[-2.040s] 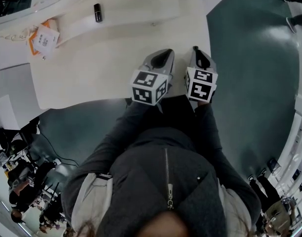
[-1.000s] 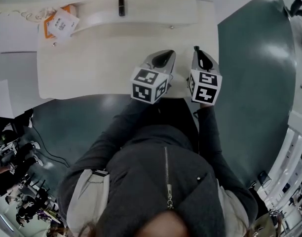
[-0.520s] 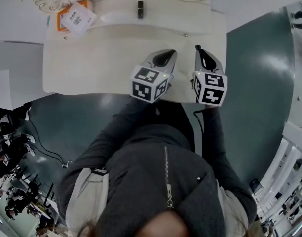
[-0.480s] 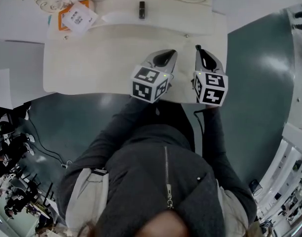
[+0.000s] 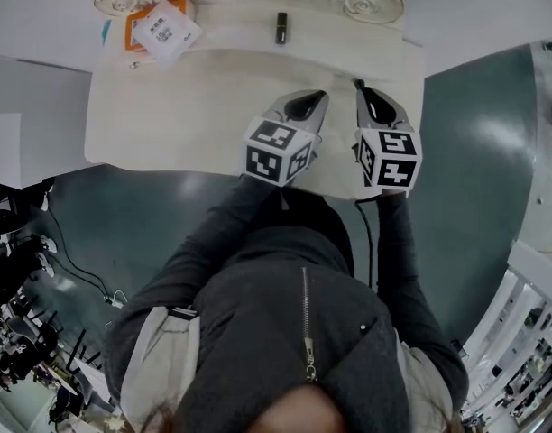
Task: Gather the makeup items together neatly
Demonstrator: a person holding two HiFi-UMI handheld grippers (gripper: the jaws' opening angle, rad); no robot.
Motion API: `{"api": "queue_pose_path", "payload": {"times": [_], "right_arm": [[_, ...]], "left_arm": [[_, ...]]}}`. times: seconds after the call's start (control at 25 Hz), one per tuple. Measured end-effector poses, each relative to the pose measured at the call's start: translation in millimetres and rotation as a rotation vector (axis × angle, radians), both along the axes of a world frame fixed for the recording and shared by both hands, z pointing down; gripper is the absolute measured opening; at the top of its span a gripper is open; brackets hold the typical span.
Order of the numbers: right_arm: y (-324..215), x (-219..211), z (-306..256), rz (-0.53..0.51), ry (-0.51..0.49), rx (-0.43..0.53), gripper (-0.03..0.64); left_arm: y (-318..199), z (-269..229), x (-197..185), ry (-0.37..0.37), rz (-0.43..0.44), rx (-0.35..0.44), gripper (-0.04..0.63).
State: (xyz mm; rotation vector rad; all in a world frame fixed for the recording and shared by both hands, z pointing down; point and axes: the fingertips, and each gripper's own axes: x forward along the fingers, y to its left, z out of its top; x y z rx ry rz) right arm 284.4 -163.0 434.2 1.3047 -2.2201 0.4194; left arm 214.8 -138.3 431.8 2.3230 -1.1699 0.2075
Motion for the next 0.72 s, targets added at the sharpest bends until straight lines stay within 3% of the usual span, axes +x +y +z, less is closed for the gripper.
{"api": "queue_pose_path", "payload": {"times": [0.32, 0.72], "right_arm": [[-18, -18, -8, -0.072, 0.042, 0.005, 0.032], [-45, -50, -21, -0.113, 0.018, 0.030, 0.032]], "left_arm": [[-13, -6, -10, 0.000, 0.008, -0.004, 0.009], [-32, -13, -33, -0.001, -0.043, 0.009, 0.009]]}}
